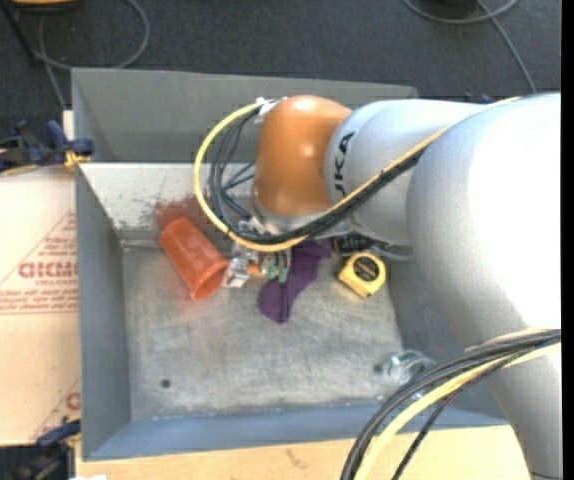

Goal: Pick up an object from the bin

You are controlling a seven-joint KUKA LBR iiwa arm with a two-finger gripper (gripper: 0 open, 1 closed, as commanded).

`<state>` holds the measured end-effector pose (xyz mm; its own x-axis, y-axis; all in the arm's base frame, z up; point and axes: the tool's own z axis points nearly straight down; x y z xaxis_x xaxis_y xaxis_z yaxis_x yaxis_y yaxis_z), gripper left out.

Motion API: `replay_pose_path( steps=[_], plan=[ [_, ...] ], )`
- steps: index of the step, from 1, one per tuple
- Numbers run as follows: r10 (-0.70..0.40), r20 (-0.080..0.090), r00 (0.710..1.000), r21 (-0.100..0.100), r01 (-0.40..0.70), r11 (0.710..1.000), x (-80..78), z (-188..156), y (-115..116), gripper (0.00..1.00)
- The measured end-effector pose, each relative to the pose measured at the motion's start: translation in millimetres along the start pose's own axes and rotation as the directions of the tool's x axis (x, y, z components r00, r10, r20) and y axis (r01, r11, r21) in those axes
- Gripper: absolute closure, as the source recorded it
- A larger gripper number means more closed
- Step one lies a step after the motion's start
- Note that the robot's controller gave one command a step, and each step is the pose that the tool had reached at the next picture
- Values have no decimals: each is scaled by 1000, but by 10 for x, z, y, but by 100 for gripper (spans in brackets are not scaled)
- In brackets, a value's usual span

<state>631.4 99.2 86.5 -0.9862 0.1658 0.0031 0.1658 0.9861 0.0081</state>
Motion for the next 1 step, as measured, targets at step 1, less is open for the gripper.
replay_pose_path(
  steps=[1],
  plan=[
    [24,1,1000,7,-24,1000,3,-368,29,100]
  ],
)
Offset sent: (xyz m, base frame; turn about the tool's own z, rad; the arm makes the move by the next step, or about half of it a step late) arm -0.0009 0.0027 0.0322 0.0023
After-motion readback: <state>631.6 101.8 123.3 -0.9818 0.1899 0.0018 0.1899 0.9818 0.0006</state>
